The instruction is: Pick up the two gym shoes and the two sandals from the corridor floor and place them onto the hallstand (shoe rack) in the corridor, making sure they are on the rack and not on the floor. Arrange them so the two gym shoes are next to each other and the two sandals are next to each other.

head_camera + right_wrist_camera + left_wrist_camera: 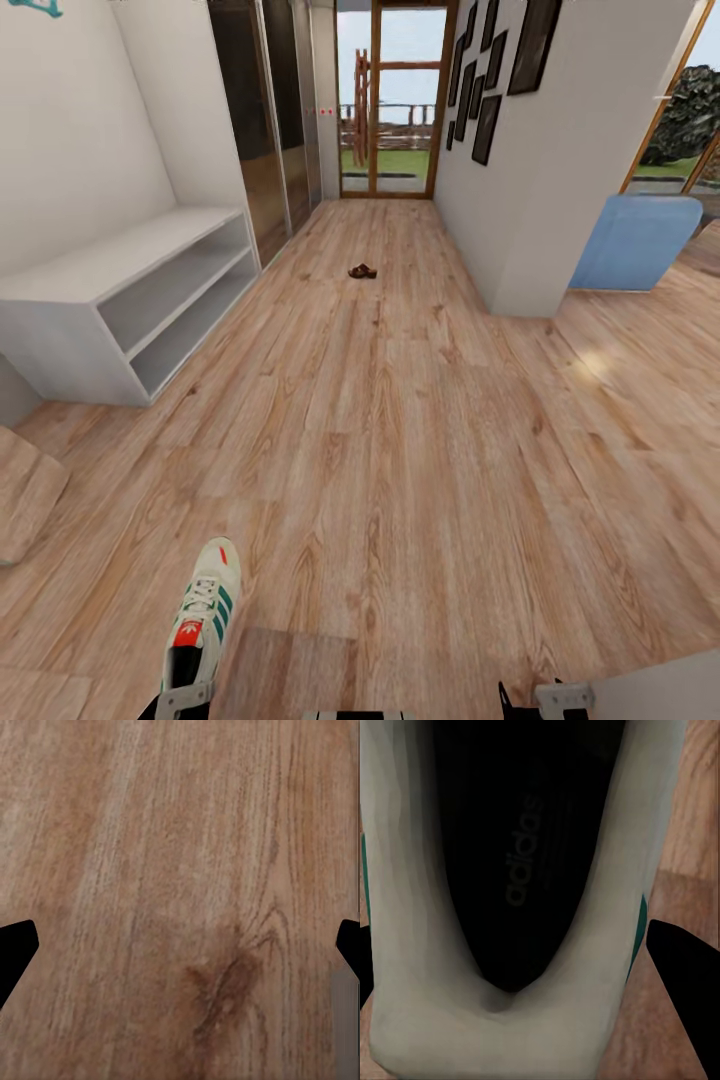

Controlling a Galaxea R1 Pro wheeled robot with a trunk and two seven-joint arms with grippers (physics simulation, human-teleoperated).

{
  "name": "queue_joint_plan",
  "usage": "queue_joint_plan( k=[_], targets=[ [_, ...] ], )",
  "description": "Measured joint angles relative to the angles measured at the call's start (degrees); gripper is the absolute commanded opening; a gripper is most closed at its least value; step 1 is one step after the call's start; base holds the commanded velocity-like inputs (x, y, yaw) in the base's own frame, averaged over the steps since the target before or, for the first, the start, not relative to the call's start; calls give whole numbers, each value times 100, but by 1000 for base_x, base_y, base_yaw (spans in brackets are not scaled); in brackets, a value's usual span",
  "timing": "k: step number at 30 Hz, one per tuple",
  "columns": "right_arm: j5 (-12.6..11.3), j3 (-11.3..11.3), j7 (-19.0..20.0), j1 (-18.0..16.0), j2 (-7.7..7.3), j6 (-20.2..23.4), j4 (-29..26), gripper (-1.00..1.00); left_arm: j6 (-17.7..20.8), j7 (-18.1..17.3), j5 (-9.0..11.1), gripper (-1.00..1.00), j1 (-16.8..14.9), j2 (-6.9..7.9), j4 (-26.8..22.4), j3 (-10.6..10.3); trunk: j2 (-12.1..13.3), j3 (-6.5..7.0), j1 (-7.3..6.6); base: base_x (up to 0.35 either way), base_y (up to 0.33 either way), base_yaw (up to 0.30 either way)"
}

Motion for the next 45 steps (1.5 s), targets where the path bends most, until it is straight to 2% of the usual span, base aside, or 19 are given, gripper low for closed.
queue_joint_plan(
  k=[8,25,39,45],
  targets=[
    [0,6,0,0,0,-4,0,100,0,0,1,-100,0,0,-1,0,321,162,-176,0,0,36],
    [0,8,0,0,0,-7,-3,100,0,0,1,-100,0,-1,0,0,1003,610,-549,0,0,26],
    [0,-1,0,2,0,-2,-18,100,0,0,4,-100,1,-1,1,1,1004,678,-550,3,0,0],
    [0,-1,0,1,0,-1,-12,100,0,0,2,-100,1,-1,1,1,1004,679,-553,205,0,0]
  ],
)
